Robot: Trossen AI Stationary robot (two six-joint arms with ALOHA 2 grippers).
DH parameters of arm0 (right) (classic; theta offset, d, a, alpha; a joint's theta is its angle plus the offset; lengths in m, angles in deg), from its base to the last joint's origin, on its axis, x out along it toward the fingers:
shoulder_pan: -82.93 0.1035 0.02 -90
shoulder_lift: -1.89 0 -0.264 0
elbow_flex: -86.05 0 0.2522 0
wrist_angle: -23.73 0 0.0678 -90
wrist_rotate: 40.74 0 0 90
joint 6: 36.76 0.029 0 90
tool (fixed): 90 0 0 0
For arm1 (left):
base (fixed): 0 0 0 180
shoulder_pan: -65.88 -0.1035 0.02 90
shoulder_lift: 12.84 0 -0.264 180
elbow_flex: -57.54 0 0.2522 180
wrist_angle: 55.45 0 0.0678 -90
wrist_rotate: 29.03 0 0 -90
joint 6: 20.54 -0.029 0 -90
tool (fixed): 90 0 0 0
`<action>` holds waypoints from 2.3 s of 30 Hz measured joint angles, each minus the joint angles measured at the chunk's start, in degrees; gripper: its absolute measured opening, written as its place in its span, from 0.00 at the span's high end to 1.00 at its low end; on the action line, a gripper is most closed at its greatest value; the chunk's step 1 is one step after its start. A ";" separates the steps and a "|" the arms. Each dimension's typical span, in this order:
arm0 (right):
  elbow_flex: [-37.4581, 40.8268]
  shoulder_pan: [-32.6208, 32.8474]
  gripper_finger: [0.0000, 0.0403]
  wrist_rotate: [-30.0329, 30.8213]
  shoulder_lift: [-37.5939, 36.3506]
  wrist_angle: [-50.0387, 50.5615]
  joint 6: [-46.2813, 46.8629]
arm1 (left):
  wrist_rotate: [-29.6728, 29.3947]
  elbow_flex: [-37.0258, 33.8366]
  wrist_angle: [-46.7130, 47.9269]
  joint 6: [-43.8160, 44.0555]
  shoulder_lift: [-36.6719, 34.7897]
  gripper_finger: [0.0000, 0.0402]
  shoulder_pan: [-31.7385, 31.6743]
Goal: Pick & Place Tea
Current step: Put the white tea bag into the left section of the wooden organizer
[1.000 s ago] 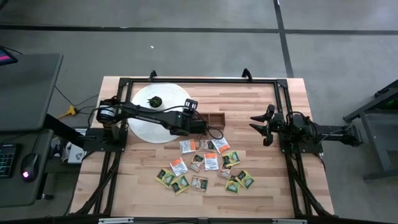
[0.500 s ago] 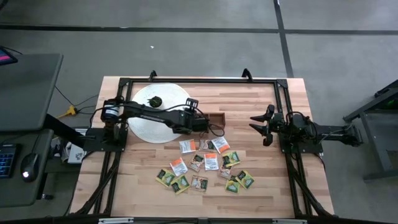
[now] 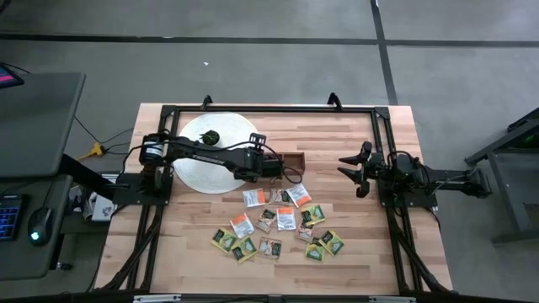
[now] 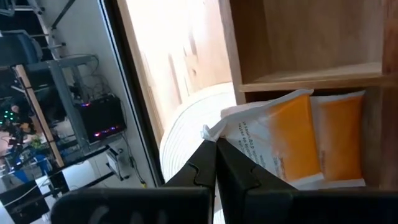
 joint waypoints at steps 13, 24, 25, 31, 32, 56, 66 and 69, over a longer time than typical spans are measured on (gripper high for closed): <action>-0.01 0.00 0.62 -0.01 -0.01 -0.02 0.00 | 2.68 -0.01 1.30 1.34 0.00 1.00 0.02; -0.01 -0.02 0.62 0.01 -0.01 0.00 0.00 | 4.99 -0.02 1.64 0.96 0.00 1.00 0.02; 0.01 -0.02 0.62 0.01 0.01 -0.01 0.00 | 4.99 -0.02 1.92 0.91 0.00 1.00 0.02; 0.00 0.00 0.62 0.01 -0.01 -0.01 0.00 | 4.97 -0.02 2.26 0.88 0.00 0.92 0.02; 0.00 -0.02 0.62 0.01 0.00 0.00 0.00 | 4.83 -0.01 2.26 0.88 0.00 0.90 0.02; 0.01 -0.02 0.62 0.01 0.00 0.00 0.00 | 13.58 0.02 4.21 9.56 -11.99 0.57 0.07; 0.01 0.00 0.62 -0.01 0.01 -0.16 0.00 | 24.35 -9.42 -1.85 23.68 -24.55 0.57 0.40; 0.01 -0.01 0.62 0.04 -0.08 0.02 0.00 | 28.53 -16.92 -3.89 31.12 -30.53 0.57 0.63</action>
